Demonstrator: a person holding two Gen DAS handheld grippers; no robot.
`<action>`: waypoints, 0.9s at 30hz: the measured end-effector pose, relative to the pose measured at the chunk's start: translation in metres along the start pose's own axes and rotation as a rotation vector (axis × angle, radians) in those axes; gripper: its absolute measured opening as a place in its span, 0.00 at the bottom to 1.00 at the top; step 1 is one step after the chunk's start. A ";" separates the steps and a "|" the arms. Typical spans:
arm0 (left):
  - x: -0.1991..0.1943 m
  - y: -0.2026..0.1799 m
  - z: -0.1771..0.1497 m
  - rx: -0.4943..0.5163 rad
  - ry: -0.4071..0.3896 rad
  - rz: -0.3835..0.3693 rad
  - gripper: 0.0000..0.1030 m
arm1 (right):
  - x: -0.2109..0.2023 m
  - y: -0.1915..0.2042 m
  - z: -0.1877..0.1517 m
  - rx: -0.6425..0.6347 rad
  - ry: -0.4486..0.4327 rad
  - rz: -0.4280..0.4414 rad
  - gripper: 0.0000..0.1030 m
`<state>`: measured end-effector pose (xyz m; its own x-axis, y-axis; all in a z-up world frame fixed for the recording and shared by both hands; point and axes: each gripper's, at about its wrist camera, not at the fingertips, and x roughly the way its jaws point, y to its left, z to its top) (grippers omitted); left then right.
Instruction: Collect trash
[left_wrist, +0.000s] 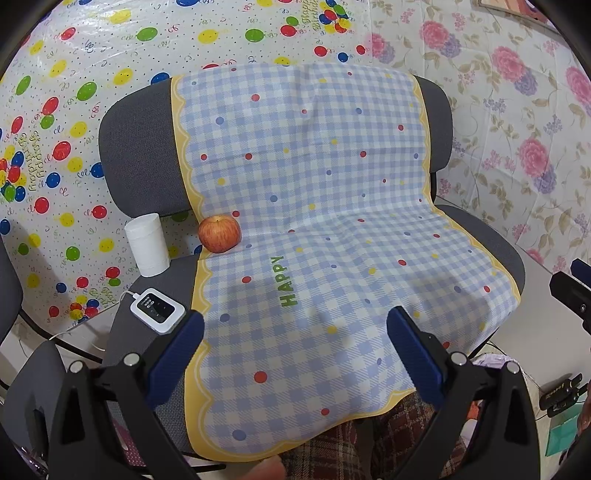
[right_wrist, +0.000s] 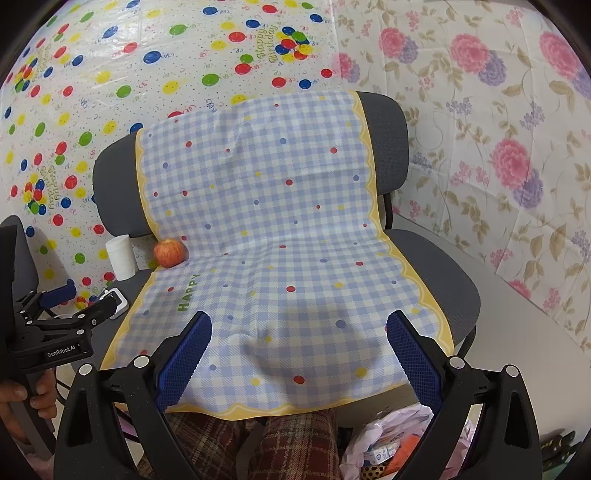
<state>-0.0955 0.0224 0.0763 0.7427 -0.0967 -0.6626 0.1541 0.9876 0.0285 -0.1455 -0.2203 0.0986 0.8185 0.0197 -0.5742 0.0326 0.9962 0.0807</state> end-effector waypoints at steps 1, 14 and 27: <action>0.000 -0.001 -0.001 0.000 0.001 0.000 0.93 | 0.000 0.000 0.000 0.000 0.001 0.001 0.92; 0.002 -0.001 -0.002 0.005 -0.001 0.005 0.93 | 0.000 -0.002 -0.001 -0.001 0.000 0.002 0.92; 0.004 -0.005 -0.004 0.013 0.012 -0.008 0.93 | 0.001 -0.004 -0.005 0.001 0.004 0.005 0.92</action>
<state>-0.0958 0.0176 0.0701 0.7332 -0.1035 -0.6721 0.1689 0.9851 0.0326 -0.1474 -0.2237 0.0935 0.8165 0.0250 -0.5768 0.0290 0.9960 0.0842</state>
